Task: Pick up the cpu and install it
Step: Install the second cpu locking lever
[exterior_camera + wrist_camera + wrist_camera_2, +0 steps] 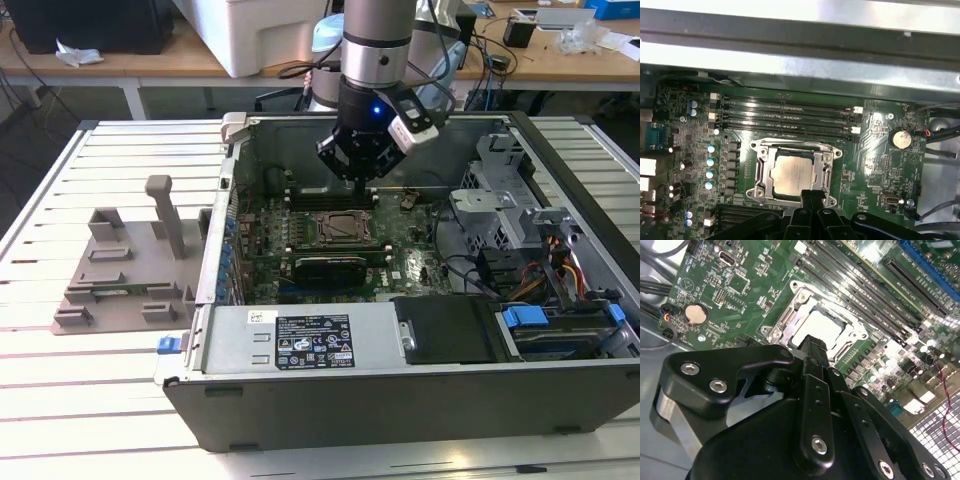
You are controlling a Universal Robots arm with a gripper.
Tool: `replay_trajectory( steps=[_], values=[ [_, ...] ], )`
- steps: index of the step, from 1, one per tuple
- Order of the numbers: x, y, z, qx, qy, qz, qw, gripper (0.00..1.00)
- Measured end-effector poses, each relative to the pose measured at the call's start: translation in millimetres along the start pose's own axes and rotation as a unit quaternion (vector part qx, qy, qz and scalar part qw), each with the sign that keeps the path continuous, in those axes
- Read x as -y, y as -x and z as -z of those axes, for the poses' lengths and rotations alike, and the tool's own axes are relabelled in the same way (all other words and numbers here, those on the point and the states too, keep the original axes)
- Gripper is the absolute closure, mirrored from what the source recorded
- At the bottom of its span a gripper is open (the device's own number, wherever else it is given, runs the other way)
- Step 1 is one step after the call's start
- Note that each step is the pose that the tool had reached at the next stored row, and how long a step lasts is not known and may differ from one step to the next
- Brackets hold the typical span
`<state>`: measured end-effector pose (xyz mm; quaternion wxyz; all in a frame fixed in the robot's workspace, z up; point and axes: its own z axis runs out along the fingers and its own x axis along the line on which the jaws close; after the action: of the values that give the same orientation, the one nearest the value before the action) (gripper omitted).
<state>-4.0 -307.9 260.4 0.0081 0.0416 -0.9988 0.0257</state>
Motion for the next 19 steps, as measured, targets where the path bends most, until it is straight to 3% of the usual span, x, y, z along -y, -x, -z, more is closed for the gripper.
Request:
replay_trajectory(
  steps=[6, 7, 9, 10, 12, 19],
  values=[
    [15.8, -1.3, -1.3, 0.0000, 0.0003, 0.000, 1.0000, 0.89],
    [20.7, -1.7, -2.1, 0.0003, 0.0033, 0.000, 1.0000, 0.89],
    [27.2, -2.3, -3.0, 0.0017, 0.0195, 0.000, 0.9998, 0.89],
    [29.7, -2.6, -3.3, 0.0027, 0.0313, 0.000, 0.9995, 0.89],
    [38.9, -3.4, -4.2, 0.0058, 0.0691, 0.001, 0.9976, 0.89],
    [49.8, -4.9, -6.0, 0.0058, 0.0692, 0.001, 0.9976, 0.89]
  ],
)
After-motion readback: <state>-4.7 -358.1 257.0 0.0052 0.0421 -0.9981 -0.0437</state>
